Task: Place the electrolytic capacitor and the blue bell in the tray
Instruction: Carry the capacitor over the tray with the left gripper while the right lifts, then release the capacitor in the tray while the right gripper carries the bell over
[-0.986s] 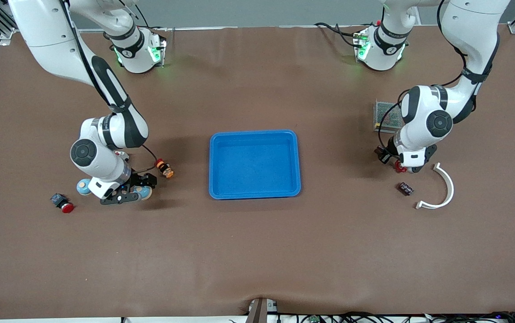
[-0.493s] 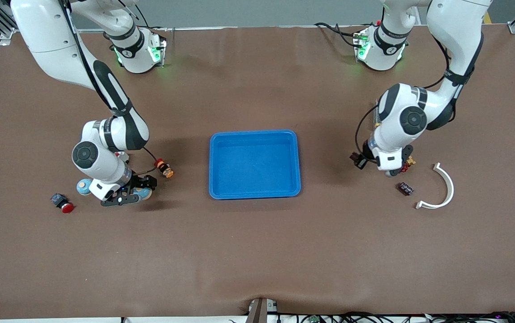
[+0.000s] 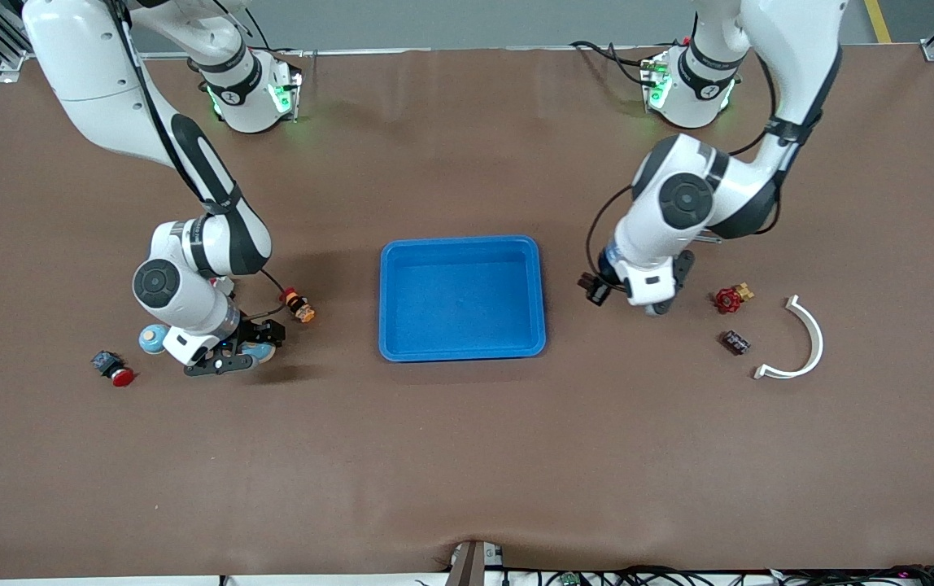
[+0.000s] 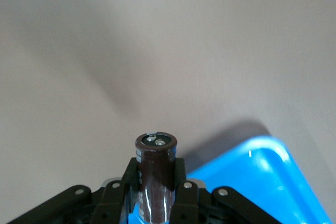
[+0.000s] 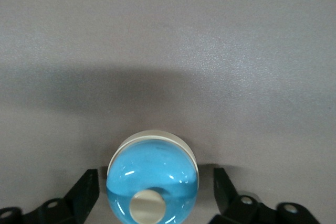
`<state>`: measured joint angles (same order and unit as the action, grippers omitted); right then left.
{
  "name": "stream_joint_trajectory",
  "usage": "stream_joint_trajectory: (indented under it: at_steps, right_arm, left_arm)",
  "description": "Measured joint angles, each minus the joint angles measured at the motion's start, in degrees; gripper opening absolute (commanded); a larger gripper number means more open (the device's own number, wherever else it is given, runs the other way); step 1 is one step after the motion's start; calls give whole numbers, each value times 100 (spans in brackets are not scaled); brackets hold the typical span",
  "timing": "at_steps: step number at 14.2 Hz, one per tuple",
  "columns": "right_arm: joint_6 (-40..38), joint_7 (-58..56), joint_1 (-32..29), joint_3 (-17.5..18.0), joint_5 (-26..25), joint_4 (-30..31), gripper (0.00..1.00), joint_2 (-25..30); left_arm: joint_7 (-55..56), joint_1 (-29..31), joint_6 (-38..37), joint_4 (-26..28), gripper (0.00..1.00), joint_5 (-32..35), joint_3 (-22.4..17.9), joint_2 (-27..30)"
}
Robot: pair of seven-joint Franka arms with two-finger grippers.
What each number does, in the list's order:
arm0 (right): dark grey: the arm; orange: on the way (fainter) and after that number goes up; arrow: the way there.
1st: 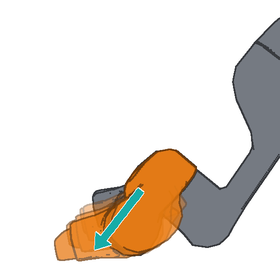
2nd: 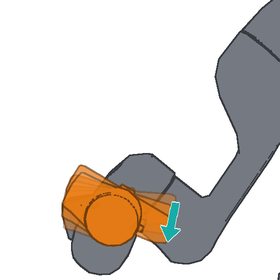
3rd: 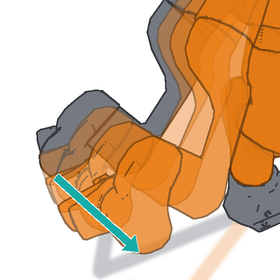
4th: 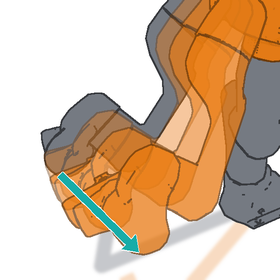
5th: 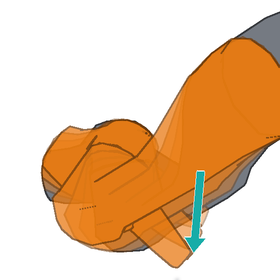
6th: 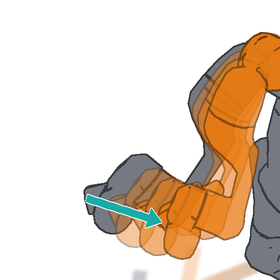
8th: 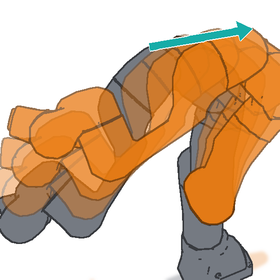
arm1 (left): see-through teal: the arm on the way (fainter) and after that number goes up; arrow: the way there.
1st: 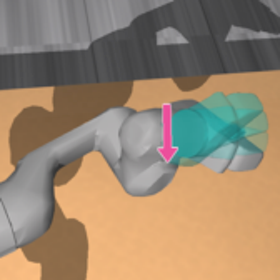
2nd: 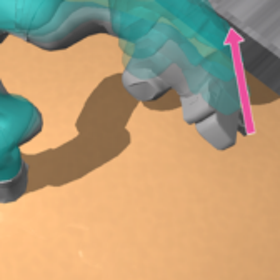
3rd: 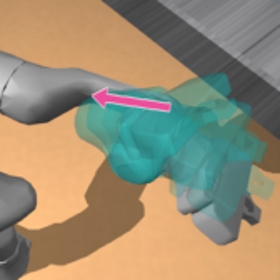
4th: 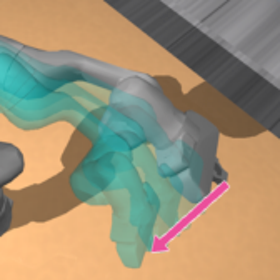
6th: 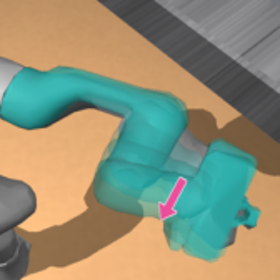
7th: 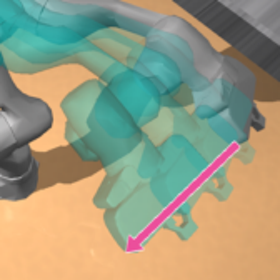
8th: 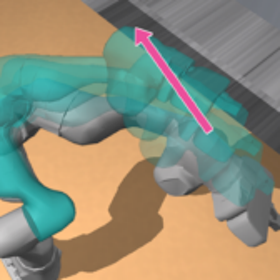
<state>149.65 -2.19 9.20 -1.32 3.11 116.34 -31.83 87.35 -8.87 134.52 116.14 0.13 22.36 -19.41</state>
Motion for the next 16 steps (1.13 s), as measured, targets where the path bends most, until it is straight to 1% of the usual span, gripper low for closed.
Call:
stream_joint_trajectory:
  at_steps: [1,3,4,7,10,12,14,16]
  right_arm:
    - [0,-1,0,0,0,-2,71,0]
    - [0,-1,0,0,0,-11,53,-1]
    - [0,-1,0,2,0,-23,48,0]
    - [-5,-1,1,4,0,-31,44,-5]
    - [-87,-1,7,16,0,-95,44,-2]
    - [-560,2,25,27,0,-308,44,43]
    - [-1348,143,89,37,1,-622,44,205]
    - [-2129,622,287,51,2,-900,44,471]
  left_arm:
    - [128,-146,1,-84,0,0,0,-101]
    - [215,-302,3,-254,0,0,-2,-265]
    - [220,-334,2,-357,0,0,-4,-346]
    - [351,-464,2,-689,0,0,-9,-641]
    - [767,-731,2,-908,0,150,-13,-944]
    - [1205,-898,4,-1019,0,289,-15,-1093]
    - [1622,-1104,5,-1131,0,371,-19,-1241]
    - [1945,-1257,5,-1187,0,480,-25,-1410]
